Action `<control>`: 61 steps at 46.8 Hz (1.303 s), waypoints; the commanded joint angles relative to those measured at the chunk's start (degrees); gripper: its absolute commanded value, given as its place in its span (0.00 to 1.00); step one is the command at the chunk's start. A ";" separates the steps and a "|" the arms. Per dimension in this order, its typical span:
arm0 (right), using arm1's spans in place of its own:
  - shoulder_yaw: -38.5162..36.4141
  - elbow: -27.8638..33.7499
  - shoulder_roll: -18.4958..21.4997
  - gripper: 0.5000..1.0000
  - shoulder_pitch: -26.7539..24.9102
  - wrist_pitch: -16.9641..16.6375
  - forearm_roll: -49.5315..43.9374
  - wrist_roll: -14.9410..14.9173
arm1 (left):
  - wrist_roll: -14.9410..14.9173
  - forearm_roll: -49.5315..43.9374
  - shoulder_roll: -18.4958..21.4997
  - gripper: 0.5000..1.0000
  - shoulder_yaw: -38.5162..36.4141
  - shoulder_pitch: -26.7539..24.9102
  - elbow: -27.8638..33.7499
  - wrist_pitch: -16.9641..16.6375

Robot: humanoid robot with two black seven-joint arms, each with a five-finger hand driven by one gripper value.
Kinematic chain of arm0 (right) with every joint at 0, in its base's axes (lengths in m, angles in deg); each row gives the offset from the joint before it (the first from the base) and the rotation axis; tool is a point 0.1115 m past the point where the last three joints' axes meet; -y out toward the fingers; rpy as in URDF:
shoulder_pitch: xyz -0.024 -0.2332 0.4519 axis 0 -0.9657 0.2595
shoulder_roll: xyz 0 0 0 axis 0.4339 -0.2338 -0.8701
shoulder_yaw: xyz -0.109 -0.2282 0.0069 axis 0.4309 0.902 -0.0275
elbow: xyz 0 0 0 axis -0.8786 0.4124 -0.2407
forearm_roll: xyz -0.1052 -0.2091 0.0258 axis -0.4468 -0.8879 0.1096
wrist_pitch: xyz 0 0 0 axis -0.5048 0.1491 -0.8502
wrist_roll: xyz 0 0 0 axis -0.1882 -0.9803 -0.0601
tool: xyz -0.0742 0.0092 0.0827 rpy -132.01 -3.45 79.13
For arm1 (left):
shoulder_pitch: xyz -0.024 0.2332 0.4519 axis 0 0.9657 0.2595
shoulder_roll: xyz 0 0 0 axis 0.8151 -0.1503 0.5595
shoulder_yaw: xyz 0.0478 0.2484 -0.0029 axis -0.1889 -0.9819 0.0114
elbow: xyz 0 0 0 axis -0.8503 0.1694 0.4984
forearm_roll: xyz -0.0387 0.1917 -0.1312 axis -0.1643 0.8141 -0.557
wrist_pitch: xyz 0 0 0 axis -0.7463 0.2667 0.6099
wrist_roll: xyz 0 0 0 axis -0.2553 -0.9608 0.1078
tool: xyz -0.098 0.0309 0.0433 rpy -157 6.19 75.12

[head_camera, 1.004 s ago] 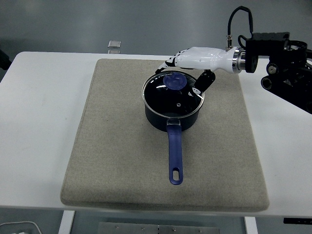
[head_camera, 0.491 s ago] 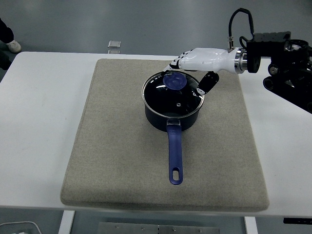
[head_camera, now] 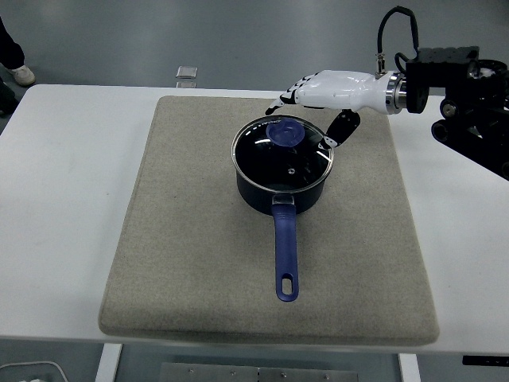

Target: Lift the pot lid and place it to the right of the pot.

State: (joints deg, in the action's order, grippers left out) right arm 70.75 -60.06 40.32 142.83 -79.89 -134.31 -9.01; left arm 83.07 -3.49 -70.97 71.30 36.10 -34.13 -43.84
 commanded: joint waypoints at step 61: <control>-0.61 0.88 2.13 0.82 2.14 -9.89 9.02 4.57 | -0.09 -0.04 0.00 1.00 0.00 0.01 0.00 0.00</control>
State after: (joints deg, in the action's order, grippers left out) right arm 70.17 -59.19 42.39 145.03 -89.94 -125.25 -4.43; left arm 83.07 -3.46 -70.97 71.30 36.10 -34.13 -43.84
